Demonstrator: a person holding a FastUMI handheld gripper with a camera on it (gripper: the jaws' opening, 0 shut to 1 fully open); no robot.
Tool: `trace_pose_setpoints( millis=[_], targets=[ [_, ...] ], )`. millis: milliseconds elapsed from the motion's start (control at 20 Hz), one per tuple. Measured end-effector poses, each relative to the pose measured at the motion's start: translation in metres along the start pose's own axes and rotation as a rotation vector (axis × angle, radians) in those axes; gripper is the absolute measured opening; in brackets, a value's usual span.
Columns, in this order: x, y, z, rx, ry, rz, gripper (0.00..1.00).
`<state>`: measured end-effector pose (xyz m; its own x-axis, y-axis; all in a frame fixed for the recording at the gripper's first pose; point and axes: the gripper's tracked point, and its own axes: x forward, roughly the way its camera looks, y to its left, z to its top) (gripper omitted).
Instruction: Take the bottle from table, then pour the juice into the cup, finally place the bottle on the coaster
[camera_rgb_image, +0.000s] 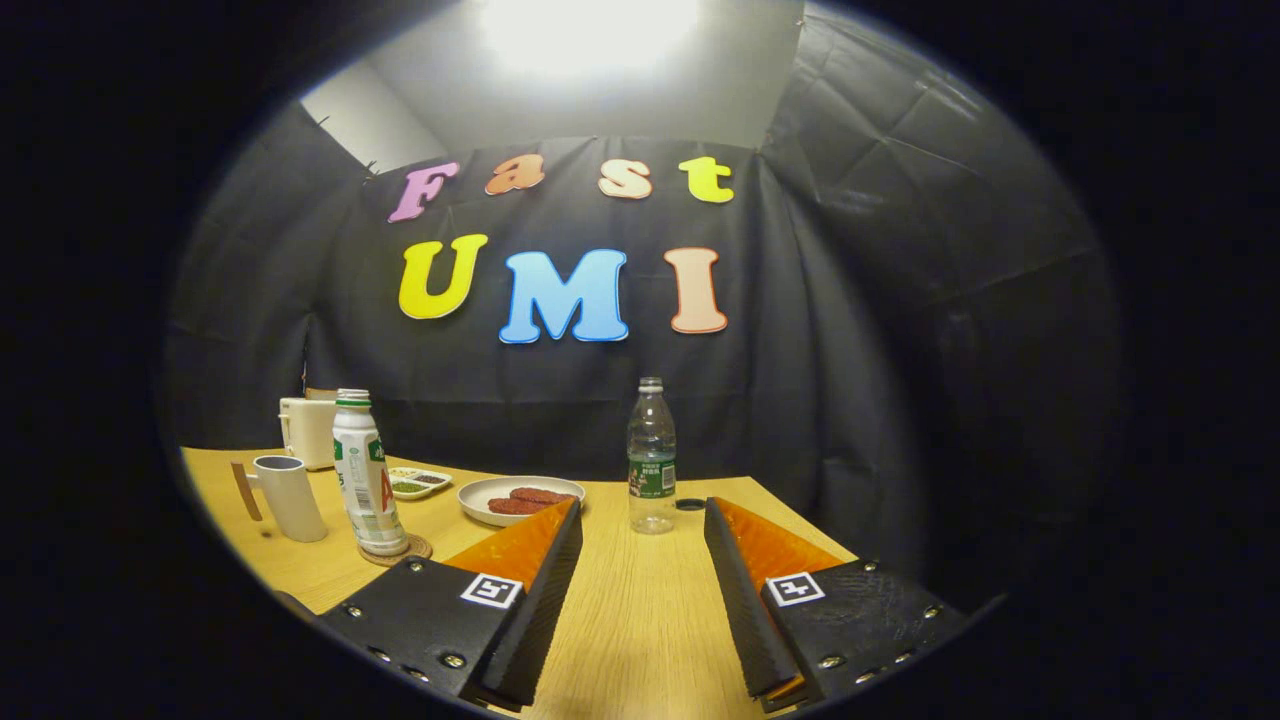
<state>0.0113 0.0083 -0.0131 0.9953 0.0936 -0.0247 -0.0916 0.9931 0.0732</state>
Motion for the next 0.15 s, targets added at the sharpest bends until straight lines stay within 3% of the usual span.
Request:
trace_pose_setpoints(
  millis=[150],
  targets=[
    [-0.0069, 0.0037, -0.0019, -0.066, 0.013, 0.02, 0.74]
  ],
)
